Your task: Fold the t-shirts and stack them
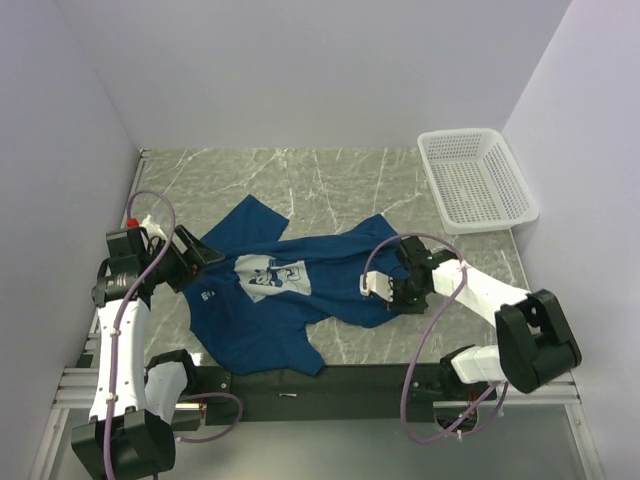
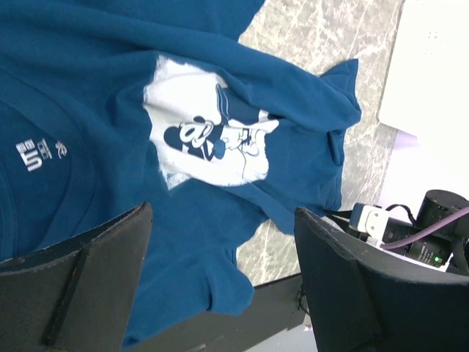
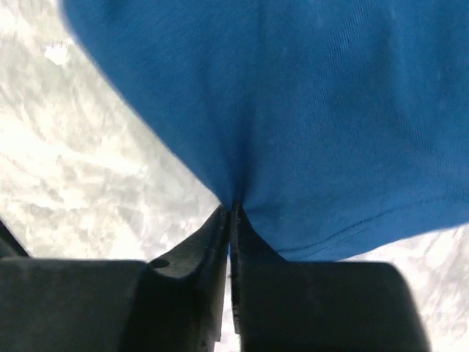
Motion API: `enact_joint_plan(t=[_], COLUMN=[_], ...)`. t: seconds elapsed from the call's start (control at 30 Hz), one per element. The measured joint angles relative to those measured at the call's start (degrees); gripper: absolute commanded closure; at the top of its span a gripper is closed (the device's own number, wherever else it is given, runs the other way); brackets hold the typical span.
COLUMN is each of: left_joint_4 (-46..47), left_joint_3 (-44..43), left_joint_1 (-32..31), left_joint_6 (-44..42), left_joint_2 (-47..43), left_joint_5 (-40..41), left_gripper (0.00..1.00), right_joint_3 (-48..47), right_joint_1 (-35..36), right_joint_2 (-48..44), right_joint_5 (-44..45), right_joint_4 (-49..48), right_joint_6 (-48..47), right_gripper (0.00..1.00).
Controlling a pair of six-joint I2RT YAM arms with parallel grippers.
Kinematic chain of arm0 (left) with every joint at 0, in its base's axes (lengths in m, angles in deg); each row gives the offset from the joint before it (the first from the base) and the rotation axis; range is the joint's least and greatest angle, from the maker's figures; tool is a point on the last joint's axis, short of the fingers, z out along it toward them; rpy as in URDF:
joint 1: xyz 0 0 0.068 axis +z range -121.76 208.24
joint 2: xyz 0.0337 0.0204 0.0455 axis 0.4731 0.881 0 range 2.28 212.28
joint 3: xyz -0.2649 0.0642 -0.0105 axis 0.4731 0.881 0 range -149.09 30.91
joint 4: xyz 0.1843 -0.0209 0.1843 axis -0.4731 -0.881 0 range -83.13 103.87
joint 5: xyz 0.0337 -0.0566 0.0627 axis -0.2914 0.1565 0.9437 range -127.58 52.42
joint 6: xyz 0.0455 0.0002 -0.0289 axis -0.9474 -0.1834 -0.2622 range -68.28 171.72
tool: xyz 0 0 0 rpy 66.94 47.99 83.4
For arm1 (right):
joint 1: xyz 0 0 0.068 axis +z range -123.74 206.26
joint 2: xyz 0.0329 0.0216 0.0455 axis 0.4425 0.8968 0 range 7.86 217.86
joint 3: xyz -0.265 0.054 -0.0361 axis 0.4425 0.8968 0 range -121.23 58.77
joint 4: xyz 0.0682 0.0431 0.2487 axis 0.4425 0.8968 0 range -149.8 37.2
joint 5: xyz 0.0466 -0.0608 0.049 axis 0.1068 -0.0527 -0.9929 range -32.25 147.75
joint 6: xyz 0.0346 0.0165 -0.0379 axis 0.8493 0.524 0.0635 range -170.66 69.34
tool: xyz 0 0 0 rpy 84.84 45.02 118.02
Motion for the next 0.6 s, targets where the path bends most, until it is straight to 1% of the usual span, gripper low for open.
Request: enact_joint_plan(t=[0.07,0.1,0.17,0.27,0.37,0.4,0.47,0.6], left_joint_4=[-1.1,-1.4,-1.6,-1.4,-0.8,-0.7,-0.6,-0.7], left_joint_3=[-0.6,-0.9,-1.4,-1.4,-1.4,-1.4,-1.4,-1.4], left_joint_1=[0.0,0.0,0.0,0.0,0.0,0.0,0.0,0.0], left_joint_6=[-0.3,-0.5,-0.8,-0.8,-0.6,-0.6,-0.6,-0.6], left_joint_2=[-0.1,-0.1,-0.2,-0.7,-0.8,-0.7,-0.7,-0.3], left_joint_5=[0.0,-0.1,-0.6,-1.4,-2.3,-2.5,-2.6,-2.8], left_gripper=[0.16,0.16,0.16,0.16,0.16,0.16,0.16,0.16], right_joint_3=[0.5,0.7,0.7,-0.3,-2.5,-4.0,-9.2,-21.5], right_joint_1=[0.1,0.1,0.1,-0.6,-2.1,-2.4,-2.4,-2.4], right_joint_2=[-2.6,-5.0,-11.6,-23.9,-31.8,-33.2,-32.0,-28.5], right_joint_5=[1.3,1.8,3.0,3.7,3.1,2.0,-1.3,-8.0], right_joint_4=[2.4,4.8,10.4,20.9,28.0,30.1,33.7,34.6], right_joint_6=[-0.6,-1.3,-3.2,-6.8,-9.9,-10.4,-10.8,-10.2], right_gripper=[0.95,1.00,1.00,1.00,1.00,1.00,1.00,1.00])
